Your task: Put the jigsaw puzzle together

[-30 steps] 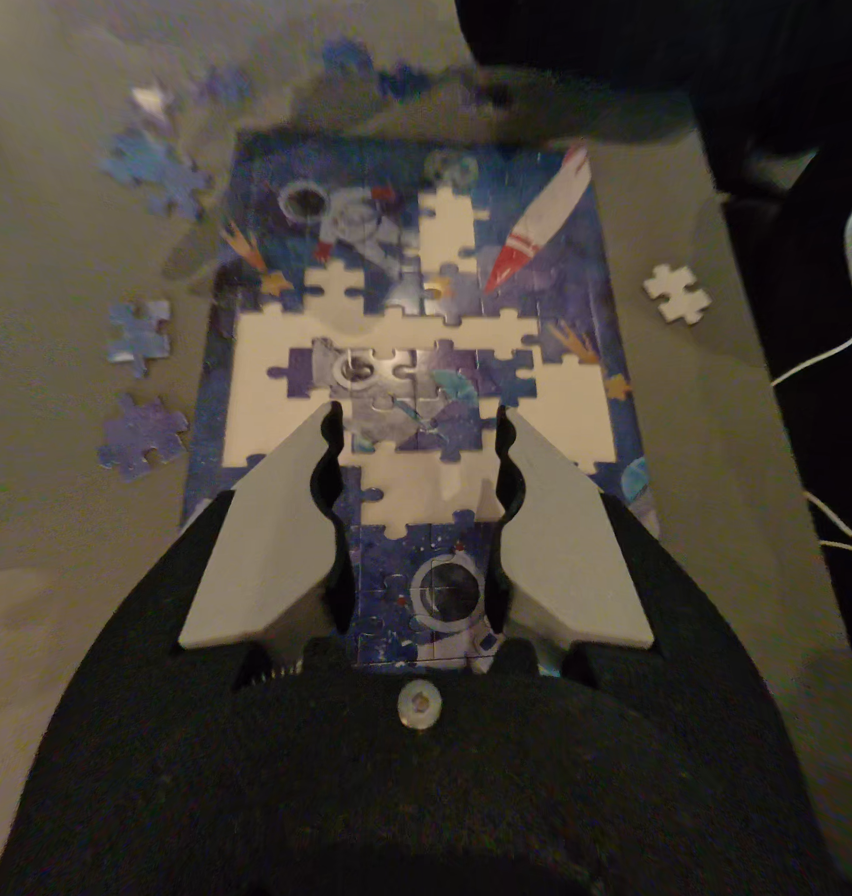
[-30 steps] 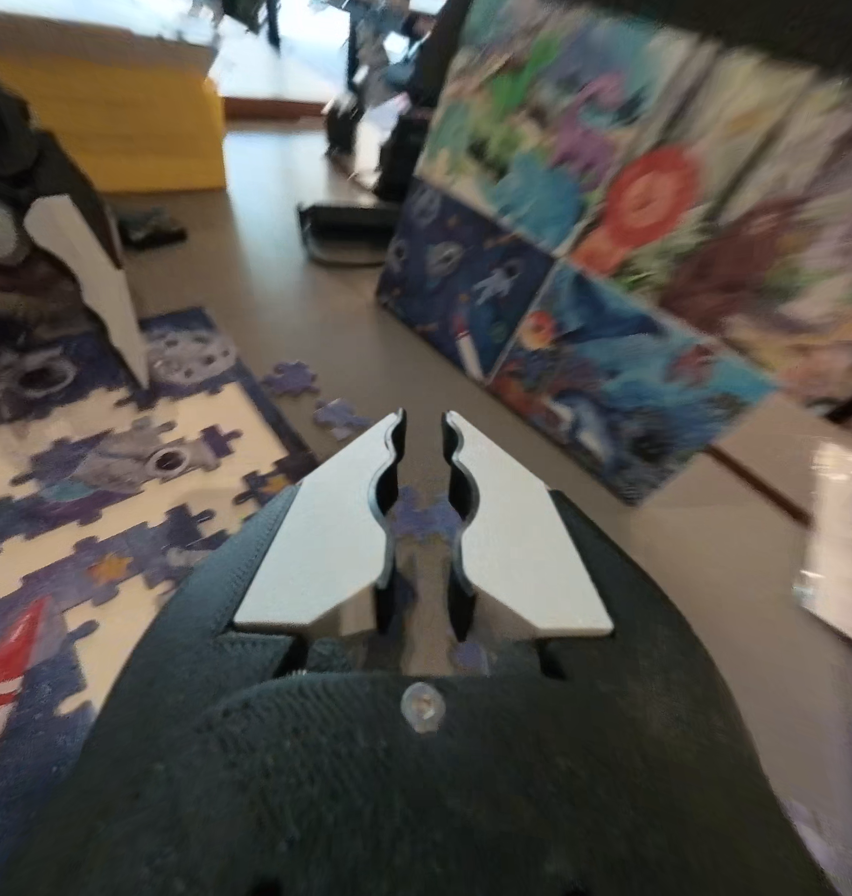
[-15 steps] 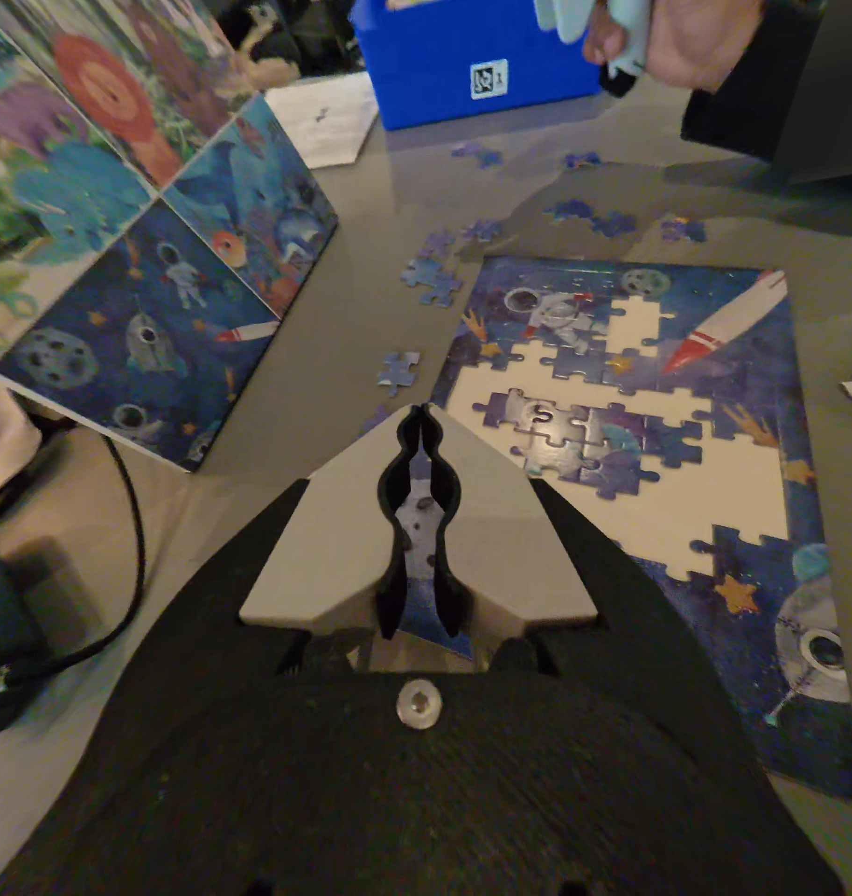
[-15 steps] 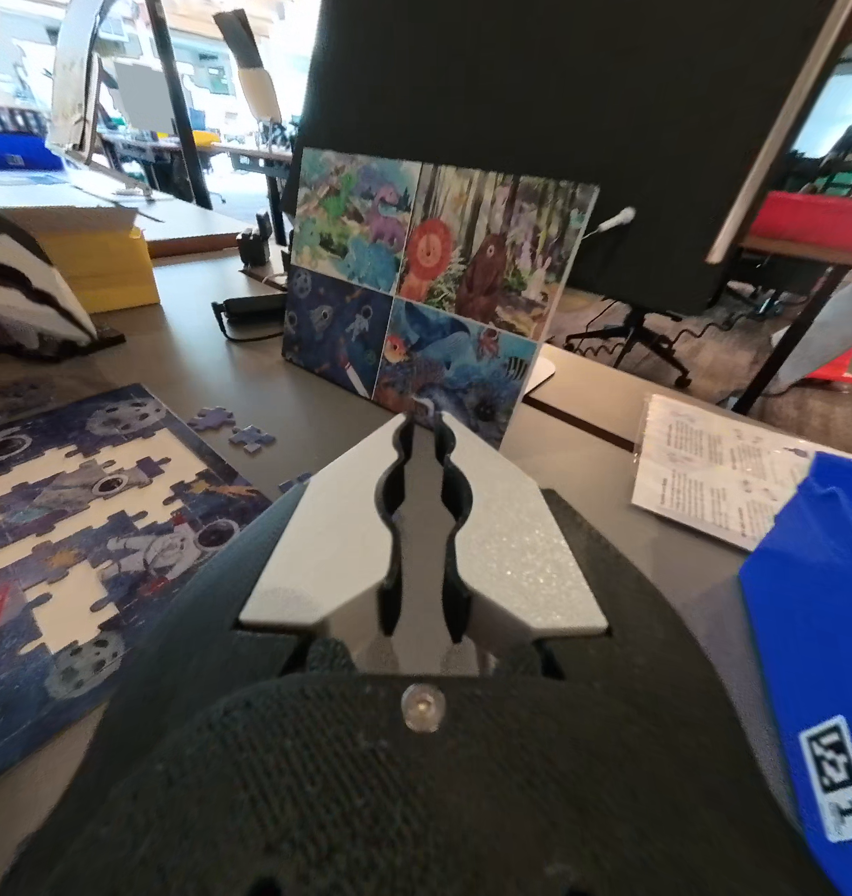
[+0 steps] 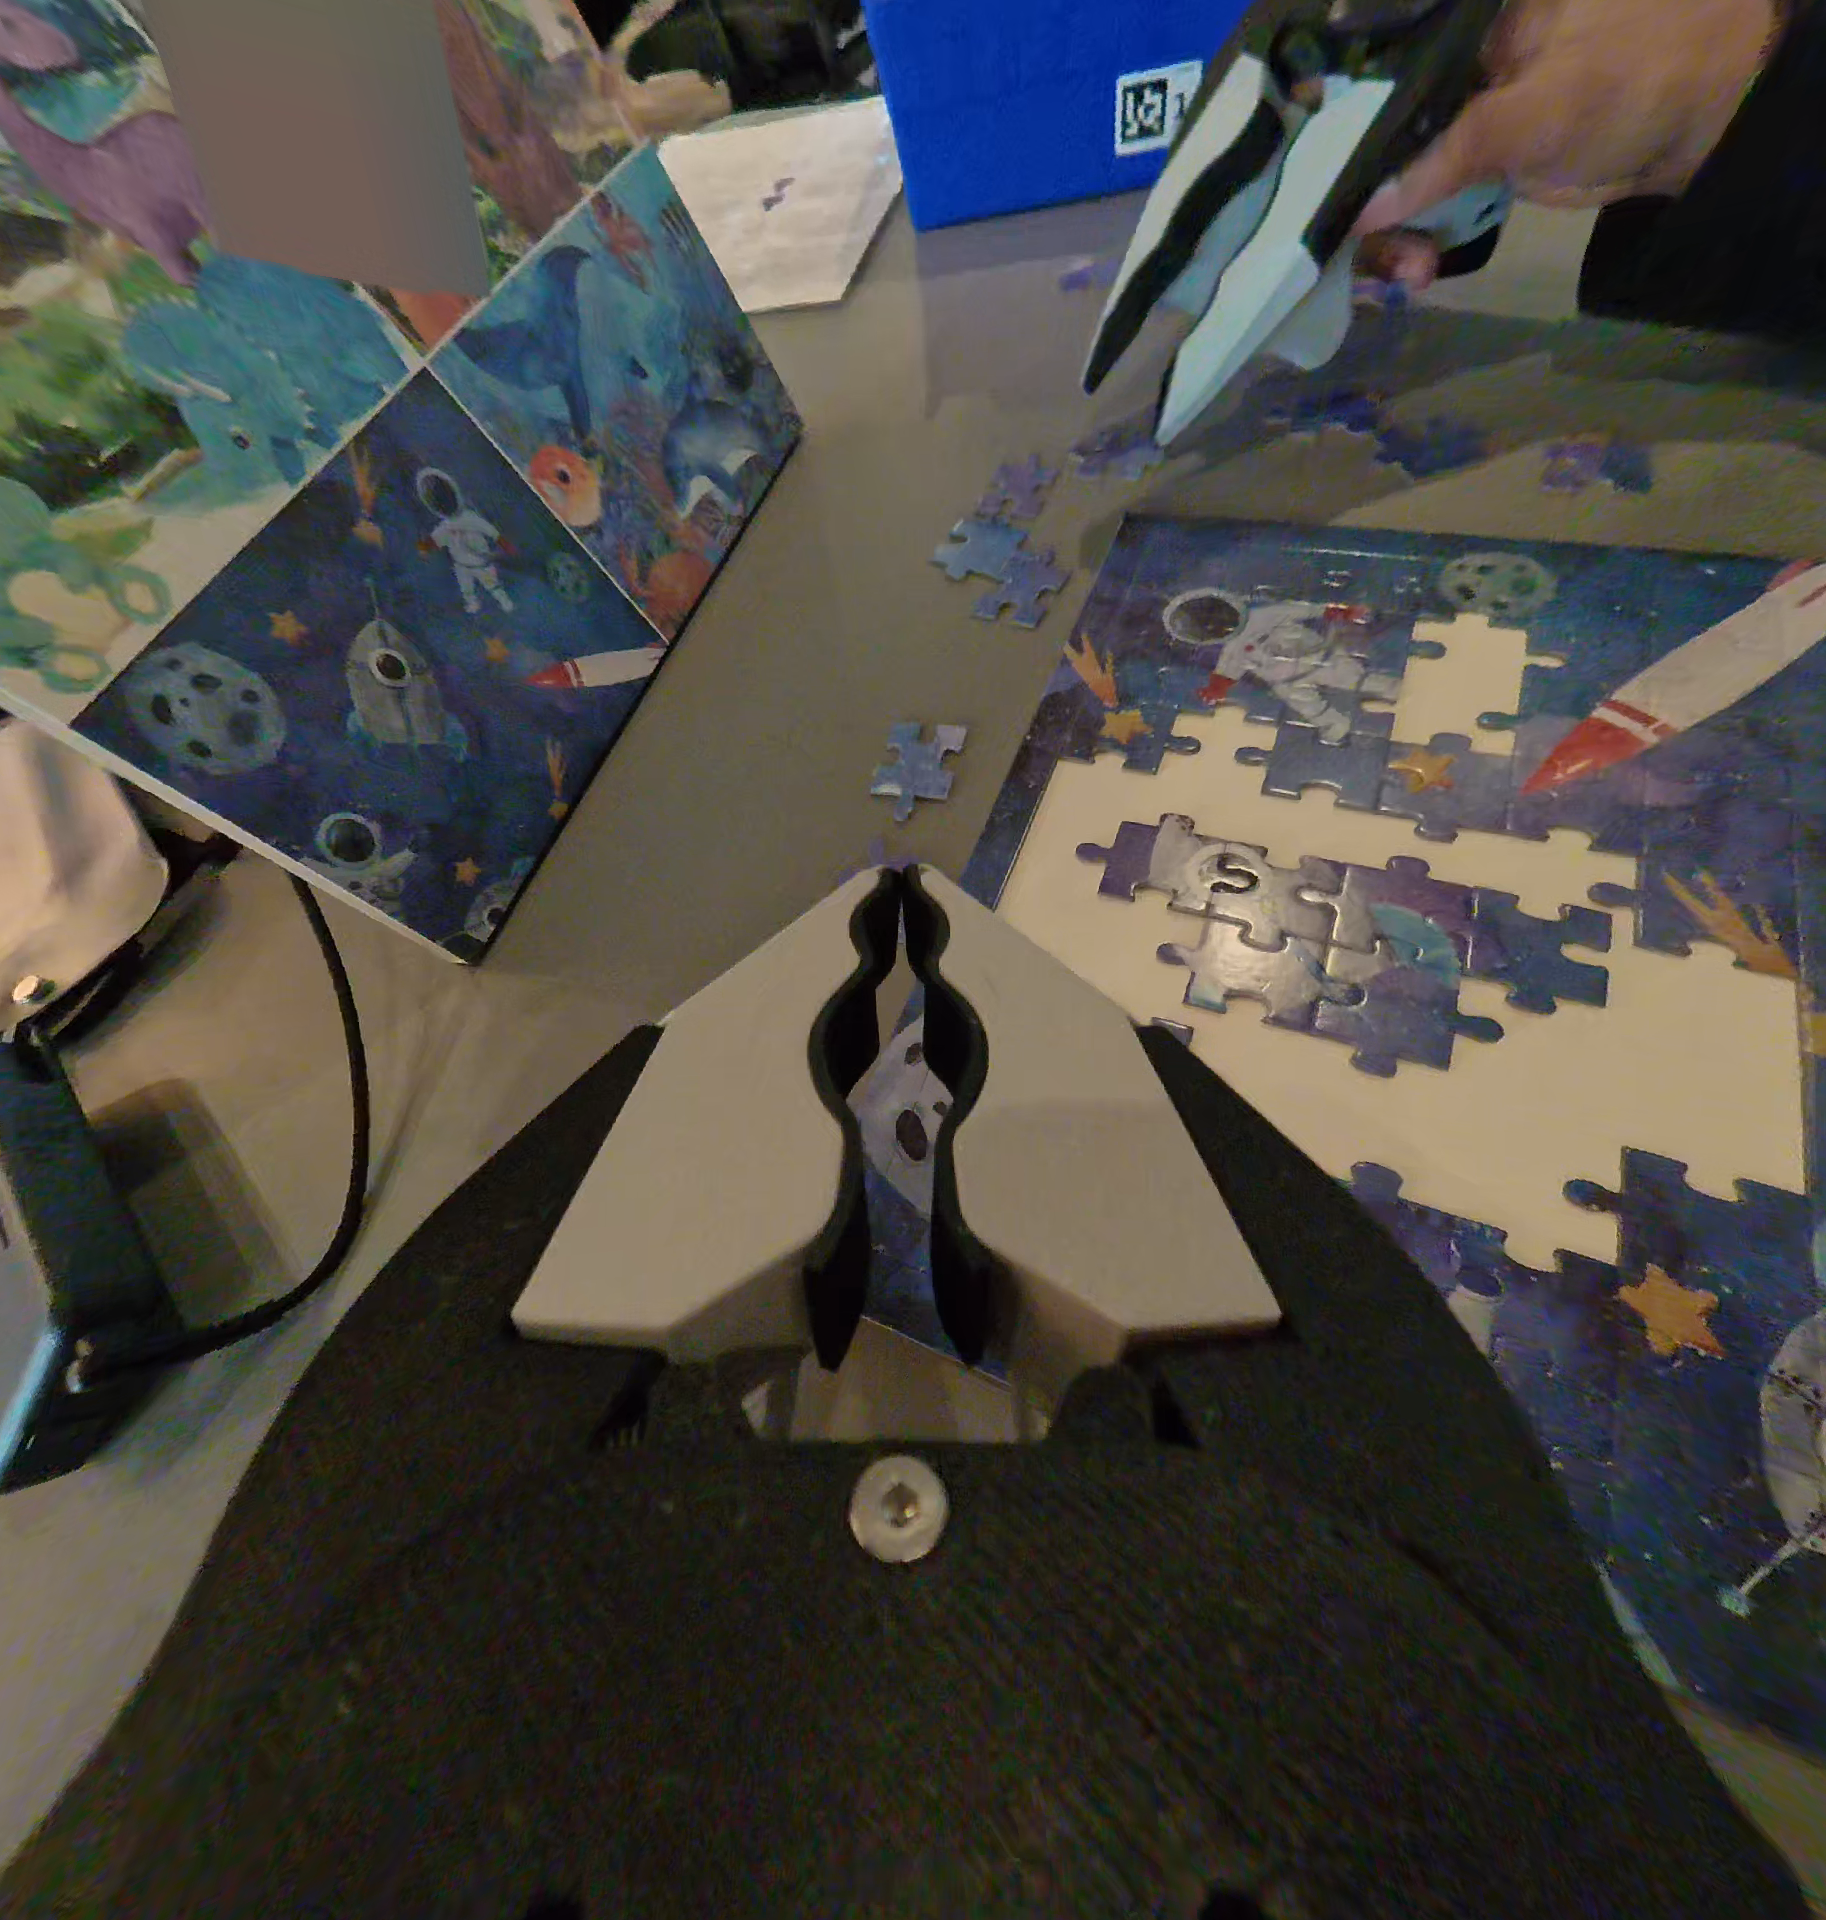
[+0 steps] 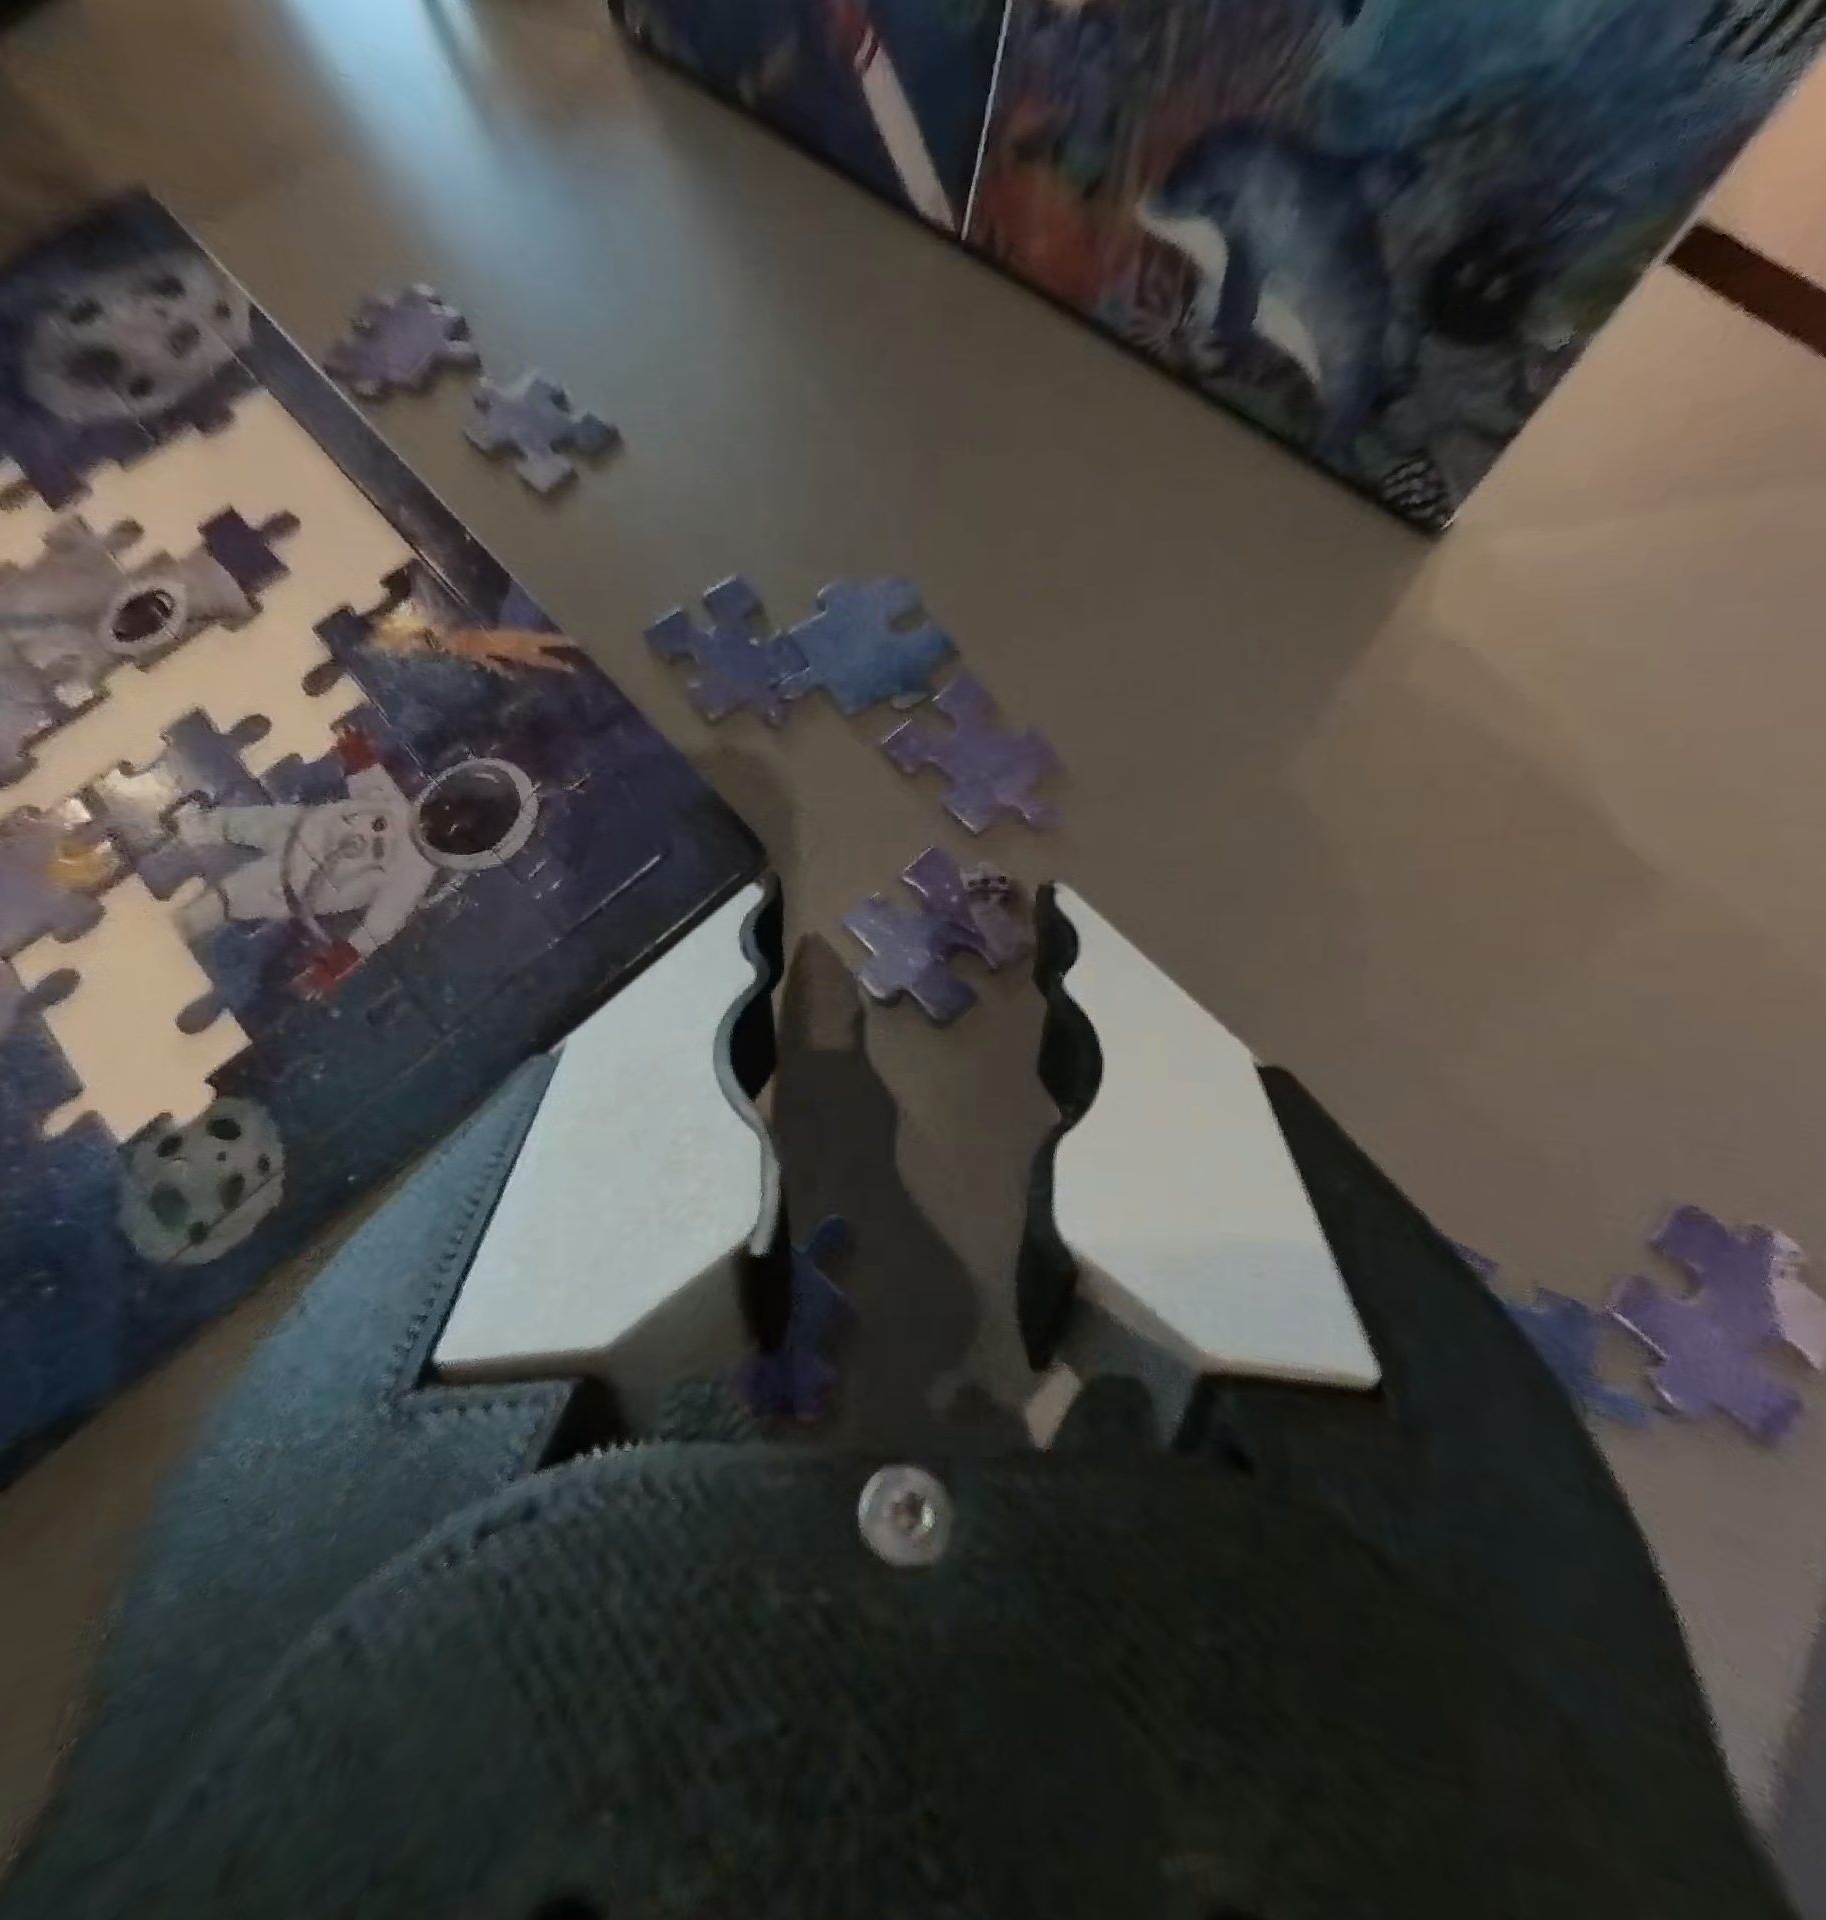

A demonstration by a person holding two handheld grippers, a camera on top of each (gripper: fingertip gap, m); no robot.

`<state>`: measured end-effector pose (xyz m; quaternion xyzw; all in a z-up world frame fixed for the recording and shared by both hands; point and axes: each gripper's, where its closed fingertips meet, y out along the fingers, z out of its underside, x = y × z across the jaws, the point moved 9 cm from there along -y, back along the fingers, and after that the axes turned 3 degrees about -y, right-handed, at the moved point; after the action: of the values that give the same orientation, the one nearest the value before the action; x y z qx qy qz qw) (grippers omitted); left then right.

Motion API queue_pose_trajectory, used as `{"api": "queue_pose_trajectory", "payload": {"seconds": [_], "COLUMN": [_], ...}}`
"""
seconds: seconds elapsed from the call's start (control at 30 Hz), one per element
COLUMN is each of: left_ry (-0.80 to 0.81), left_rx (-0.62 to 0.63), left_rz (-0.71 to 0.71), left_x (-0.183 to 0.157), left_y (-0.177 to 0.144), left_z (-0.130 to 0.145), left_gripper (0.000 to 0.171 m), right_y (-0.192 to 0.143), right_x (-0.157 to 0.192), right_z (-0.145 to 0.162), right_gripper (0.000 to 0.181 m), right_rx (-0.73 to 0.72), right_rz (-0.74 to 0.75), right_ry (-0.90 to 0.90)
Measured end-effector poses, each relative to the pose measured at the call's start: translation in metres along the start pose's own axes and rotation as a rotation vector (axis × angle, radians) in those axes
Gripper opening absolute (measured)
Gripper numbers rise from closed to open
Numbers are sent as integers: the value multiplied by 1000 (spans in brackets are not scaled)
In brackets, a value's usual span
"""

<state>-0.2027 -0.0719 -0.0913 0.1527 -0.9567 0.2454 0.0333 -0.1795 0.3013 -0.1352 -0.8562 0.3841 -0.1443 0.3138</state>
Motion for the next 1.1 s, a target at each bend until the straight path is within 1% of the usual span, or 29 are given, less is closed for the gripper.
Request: {"api": "queue_pose_trajectory", "payload": {"seconds": [0.1, 0.23, 0.27, 0.3, 0.4, 0.43, 0.47, 0.5, 0.6, 0.67, 0.73, 0.8, 0.83, 0.9, 0.93, 1.03, 1.1], "left_ry": [9, 12, 12, 13, 15, 16, 18, 19, 16, 18, 20, 21, 21, 20, 21, 21, 23], "left_rx": [10, 14, 13, 13, 17, 18, 19, 19, 21, 26, 34, 38, 39, 43, 44, 41, 40], "left_rz": [2, 4, 4, 4, 6, 6, 7, 8, 19, 22, 26, 29, 31, 33, 32, 31, 30], "left_x": [-2, -3, -3, -3, -4, -4, -4, -5, -6, -7, -8, -9, -9, -9, -9, -9, -10], "left_y": [2, 3, 3, 3, 4, 5, 5, 5, 7, 8, 10, 11, 11, 12, 12, 11, 11], "left_z": [0, 1, 1, 1, 1, 1, 1, 1, 1, 2, 3, 3, 4, 4, 4, 3, 3], "left_gripper": [0, 0, 0, 0, 0, 0, 0, 0, 0, 0, 0, 0, 0, 0, 0, 0, 0], "right_y": [11, 14, 14, 14, 13, 12, 12, 11, 6, 4, 4, 7, 11, 10, 8, -1, -9], "right_x": [1, -1, -1, 0, 1, 2, 3, 5, 8, 8, 5, 4, 5, 3, 1, -10, -20], "right_z": [5, 7, 7, 7, 6, 6, 5, 3, -3, -4, -3, 0, 4, 5, 7, 12, 15], "right_gripper": [52, 48, 43, 33, 31, 26, 10, 0, 0, 7, 22, 49, 57, 54, 56, 51, 39], "right_rx": [53, 40, 39, 40, 54, 57, 54, 42, -20, -28, -14, 11, 49, 83, 97, 123, 141], "right_rz": [5, 37, 37, 31, 25, 22, 17, 6, -23, -12, 17, -4, -23, 12, 41, 118, 219], "right_ry": [-11, -23, -27, -29, -40, -46, -53, -62, -54, -48, -36, -3, 8, -30, -45, -36, -27]}}
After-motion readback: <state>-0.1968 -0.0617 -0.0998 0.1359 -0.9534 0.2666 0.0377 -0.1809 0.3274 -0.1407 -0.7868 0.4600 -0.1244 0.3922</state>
